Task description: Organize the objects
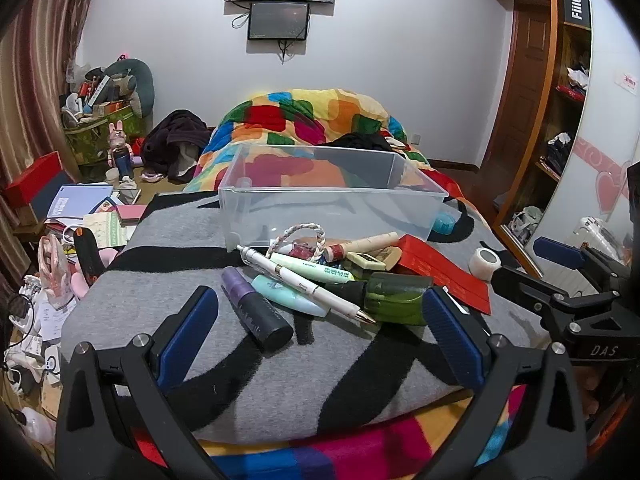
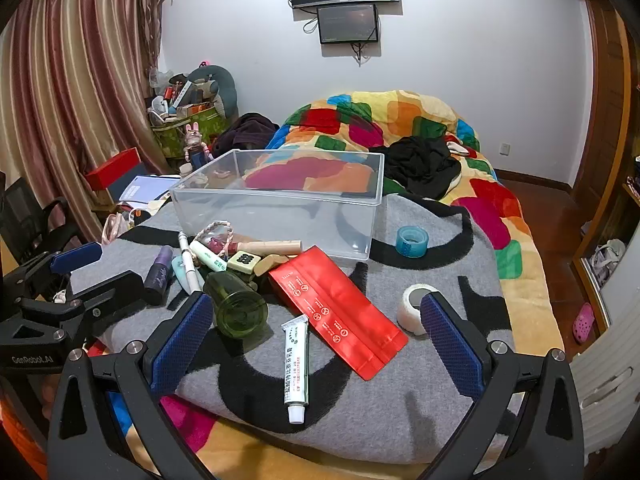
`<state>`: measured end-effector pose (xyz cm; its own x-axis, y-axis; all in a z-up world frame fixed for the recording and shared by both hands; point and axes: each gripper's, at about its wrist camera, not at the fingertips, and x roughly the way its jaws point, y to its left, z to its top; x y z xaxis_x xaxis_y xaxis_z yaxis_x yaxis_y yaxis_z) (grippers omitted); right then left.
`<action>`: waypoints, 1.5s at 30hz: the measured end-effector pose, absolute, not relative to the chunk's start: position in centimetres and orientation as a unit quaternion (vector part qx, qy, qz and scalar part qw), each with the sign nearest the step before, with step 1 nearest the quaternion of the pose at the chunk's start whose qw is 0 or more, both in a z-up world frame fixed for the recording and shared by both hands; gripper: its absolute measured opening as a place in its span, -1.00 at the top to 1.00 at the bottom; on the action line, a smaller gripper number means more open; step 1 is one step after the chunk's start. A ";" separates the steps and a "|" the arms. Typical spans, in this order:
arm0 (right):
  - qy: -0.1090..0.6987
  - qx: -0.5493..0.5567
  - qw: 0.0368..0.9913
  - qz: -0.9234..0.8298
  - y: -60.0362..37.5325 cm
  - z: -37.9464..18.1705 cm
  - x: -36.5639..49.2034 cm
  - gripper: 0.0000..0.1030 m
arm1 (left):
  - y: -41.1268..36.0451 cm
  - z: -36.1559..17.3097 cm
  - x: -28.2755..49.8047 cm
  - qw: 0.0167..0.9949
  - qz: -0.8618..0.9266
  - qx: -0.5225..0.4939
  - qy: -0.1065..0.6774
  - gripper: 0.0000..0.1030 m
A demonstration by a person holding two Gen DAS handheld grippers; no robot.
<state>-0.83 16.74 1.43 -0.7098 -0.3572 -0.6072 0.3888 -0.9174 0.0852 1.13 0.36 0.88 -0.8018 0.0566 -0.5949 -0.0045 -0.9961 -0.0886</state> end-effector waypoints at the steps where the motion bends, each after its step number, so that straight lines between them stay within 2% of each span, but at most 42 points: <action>1: 0.025 0.323 0.202 -0.924 16.7 1.4 -0.8 -1.00 | 0.4 0.9 1.2 0.016 0.948 -0.314 -0.041 -1.00; 45: 0.020 0.324 0.212 -0.922 16.4 1.3 -0.4 -1.00 | 0.8 1.1 1.3 0.006 0.950 -0.310 -0.034 -1.00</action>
<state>-0.37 16.42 1.30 -0.6994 -0.3786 -0.6063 0.4044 -0.9090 0.1011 1.33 0.79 1.07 -0.8082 0.0321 -0.5880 0.0104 -0.9976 -0.0687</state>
